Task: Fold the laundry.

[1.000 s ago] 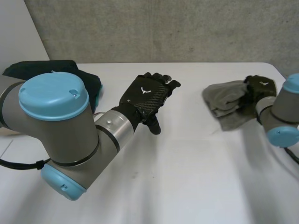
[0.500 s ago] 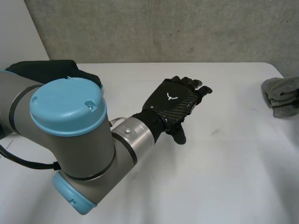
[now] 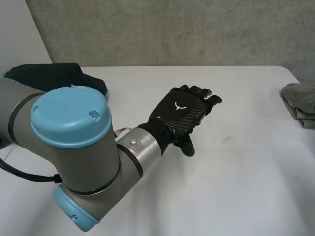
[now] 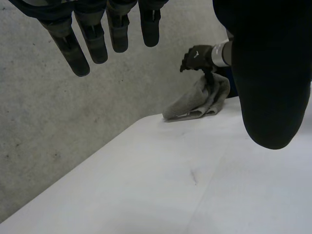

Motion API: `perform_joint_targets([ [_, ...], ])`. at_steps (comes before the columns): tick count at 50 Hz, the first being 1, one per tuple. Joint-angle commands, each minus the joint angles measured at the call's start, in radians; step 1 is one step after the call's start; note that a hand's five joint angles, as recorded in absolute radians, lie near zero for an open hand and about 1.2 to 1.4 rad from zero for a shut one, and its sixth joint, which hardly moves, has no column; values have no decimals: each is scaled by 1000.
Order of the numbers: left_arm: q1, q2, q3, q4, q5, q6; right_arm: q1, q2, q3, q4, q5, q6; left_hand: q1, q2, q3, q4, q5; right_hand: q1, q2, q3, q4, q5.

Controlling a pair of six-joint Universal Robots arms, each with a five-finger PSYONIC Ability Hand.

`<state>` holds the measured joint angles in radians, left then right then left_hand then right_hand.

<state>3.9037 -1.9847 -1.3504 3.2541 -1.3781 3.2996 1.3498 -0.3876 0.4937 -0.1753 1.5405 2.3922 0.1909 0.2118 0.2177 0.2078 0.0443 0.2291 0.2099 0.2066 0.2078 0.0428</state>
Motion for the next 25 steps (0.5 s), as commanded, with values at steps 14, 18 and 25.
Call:
perform_joint_targets([
  [14, 129, 173, -9, 48, -41, 3, 282, -749, 937, -314, -164, 214, 26, 5, -1, 9, -2, -55, -35, -32, -33, -43],
  [18, 258, 225, -1, 136, -75, 17, 344, -942, 1136, -332, -334, 269, 29, 8, 2, 12, 1, -55, -35, -32, -33, -43],
  [25, 577, 149, 49, 165, -64, 93, 445, -1045, 1315, -236, -454, 266, 29, 8, 2, 12, 1, -55, -35, -32, -33, -43],
])
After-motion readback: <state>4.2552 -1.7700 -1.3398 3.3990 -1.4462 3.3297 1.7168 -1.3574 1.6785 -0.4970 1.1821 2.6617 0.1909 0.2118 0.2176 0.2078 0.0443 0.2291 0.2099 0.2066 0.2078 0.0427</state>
